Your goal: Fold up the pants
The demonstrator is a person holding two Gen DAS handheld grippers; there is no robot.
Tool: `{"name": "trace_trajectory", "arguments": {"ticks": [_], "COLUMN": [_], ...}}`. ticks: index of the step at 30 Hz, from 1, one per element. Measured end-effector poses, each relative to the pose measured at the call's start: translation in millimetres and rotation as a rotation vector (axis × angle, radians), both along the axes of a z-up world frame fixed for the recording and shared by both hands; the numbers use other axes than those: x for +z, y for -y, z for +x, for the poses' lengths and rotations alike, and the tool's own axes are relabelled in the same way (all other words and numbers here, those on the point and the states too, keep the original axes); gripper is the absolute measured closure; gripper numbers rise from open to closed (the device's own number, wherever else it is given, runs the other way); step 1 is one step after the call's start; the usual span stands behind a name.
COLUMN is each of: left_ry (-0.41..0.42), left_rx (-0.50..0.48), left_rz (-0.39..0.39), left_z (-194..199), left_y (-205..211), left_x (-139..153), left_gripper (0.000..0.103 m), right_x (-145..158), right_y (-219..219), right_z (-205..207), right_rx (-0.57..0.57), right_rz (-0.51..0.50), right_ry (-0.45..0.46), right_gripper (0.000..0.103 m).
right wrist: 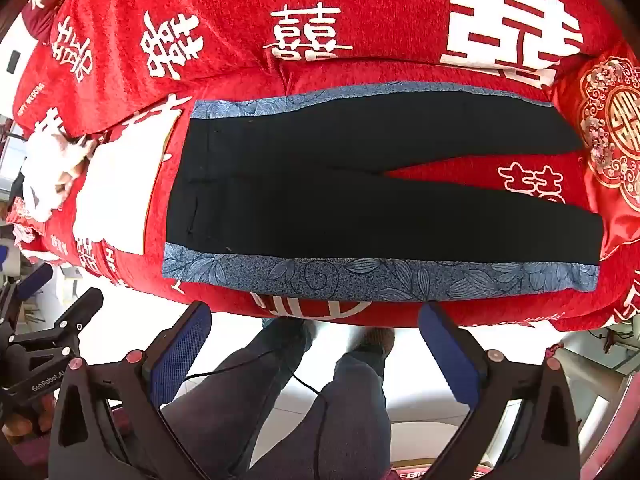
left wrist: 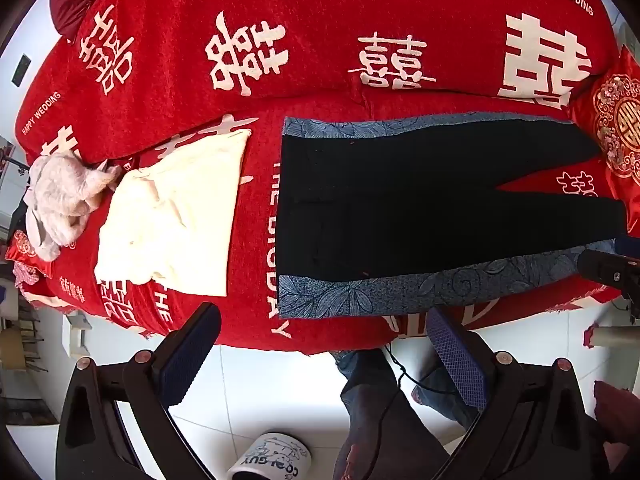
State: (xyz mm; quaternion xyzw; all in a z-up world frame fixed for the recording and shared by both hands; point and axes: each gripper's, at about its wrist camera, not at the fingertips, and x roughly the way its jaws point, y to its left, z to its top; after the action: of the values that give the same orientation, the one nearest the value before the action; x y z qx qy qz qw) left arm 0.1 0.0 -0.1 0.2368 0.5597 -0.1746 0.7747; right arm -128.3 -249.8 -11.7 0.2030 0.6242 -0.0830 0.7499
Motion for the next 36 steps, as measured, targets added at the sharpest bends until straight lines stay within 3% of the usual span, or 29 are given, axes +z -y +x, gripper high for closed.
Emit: {"name": "trace_trajectory", "arguments": {"ticks": [14, 23, 36], "left_ry": [-0.019, -0.067, -0.067], "left_rx": [-0.025, 0.011, 0.025], "left_rz": [-0.002, 0.003, -0.015], "left_z": [-2, 11, 11], "left_y": [5, 5, 9], "left_x": [-4, -7, -6], "left_gripper": [0.0, 0.0, 0.0], "right_x": [1, -2, -4], "right_y": [2, 9, 10], "right_z": [2, 4, 14], "right_rx": [-0.012, -0.015, 0.012], "right_rz": [0.005, 0.009, -0.011], "right_ry": [-0.005, -0.003, -0.01], "right_gripper": [0.0, 0.0, 0.0]}}
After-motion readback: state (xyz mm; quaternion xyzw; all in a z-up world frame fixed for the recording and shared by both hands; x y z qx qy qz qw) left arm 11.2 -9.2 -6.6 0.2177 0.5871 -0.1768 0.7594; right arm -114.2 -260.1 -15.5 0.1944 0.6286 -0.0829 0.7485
